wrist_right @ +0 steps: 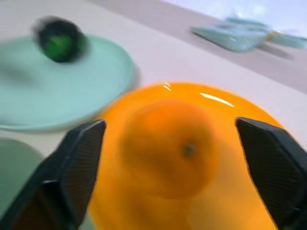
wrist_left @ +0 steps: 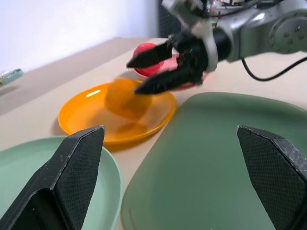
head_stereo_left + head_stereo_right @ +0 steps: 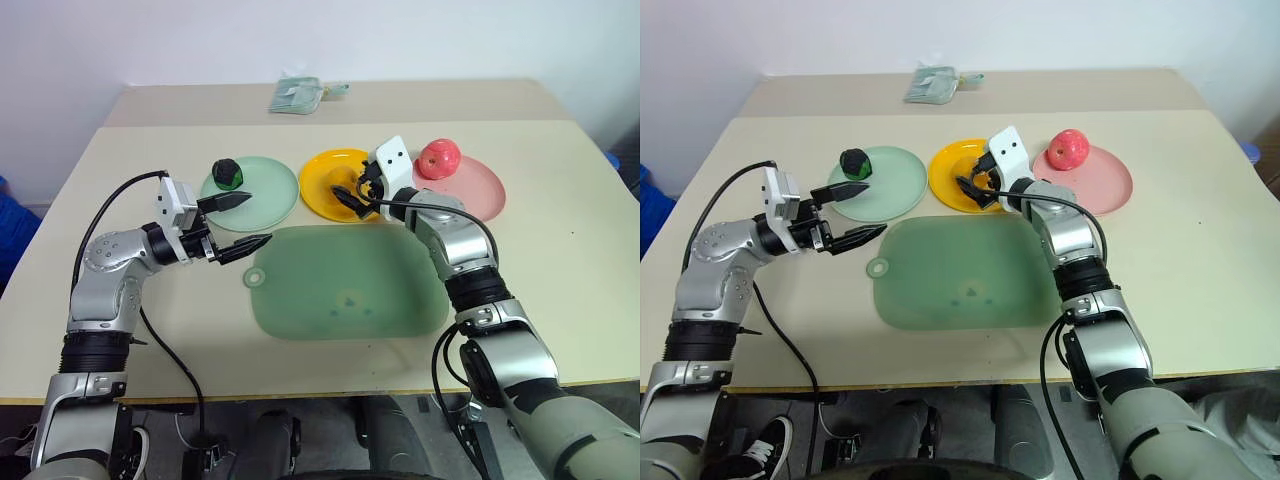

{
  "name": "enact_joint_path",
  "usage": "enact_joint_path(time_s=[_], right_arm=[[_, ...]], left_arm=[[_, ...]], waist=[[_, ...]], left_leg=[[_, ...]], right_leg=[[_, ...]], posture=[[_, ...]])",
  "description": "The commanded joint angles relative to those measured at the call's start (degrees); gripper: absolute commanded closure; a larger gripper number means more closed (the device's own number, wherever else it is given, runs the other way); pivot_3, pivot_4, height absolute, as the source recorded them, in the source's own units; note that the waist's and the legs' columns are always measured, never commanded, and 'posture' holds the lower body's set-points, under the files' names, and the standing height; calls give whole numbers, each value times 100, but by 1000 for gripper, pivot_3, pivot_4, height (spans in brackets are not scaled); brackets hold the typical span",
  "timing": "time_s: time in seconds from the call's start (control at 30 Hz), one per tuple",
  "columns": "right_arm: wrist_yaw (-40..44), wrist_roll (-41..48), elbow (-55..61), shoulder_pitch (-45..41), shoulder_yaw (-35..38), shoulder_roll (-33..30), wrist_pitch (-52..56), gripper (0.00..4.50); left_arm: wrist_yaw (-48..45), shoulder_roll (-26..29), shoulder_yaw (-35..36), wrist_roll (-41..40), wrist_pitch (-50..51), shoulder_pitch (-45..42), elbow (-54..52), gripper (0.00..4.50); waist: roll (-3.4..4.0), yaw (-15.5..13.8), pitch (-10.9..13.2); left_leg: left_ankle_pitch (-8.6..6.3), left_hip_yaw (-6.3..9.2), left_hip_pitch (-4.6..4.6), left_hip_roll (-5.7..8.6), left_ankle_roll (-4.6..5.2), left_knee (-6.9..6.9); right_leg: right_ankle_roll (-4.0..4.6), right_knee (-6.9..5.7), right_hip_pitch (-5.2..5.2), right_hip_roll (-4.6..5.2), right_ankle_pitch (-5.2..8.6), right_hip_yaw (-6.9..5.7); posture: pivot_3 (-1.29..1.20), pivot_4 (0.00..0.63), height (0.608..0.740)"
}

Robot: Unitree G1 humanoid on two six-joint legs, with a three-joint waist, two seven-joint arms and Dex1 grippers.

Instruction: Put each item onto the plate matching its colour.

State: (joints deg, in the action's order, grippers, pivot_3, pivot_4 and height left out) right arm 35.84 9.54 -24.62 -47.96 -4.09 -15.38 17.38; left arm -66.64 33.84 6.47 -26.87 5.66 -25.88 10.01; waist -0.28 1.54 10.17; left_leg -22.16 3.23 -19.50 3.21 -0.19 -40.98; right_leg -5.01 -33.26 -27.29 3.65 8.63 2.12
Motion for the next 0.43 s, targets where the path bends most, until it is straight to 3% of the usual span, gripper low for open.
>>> enact_joint_path(time_s=[0.03, 0.17, 0.27, 0.43], right_arm=[[626, 730, 939, 97, 289, -78, 360, 68], [1368, 1668, 2110, 510, 458, -425, 1241, 68], [1890, 1666, 2896, 1209, 143, -1183, 1636, 68], [1967, 1655, 3603, 1976, 186, -1812, 1730, 68]], left_arm=[[-136, 143, 241, -140, -128, -67, -72, 0], [-295, 227, 265, -166, -79, -112, -10, 0], [-557, 365, 191, -330, 264, 14, -243, 0], [-519, 350, 215, -348, 346, -19, -341, 0]], waist=[[0, 34, 0], [0, 48, 0], [0, 45, 0], [0, 41, 0]], left_leg=[[0, 0, 0, 0, 0, -1], [1, 6, 2, 0, -1, -3], [0, 5, 3, 1, 1, -3], [-4, -1, 3, 3, 8, -8]], right_leg=[[0, -1, 0, 0, 0, 0], [0, -4, 5, 1, 0, -3], [0, -2, 7, 2, 0, -4], [0, 2, 12, 6, 0, -4]], posture=[[0, 150, 740], [0, 150, 740], [0, 150, 740], [0, 150, 740]])
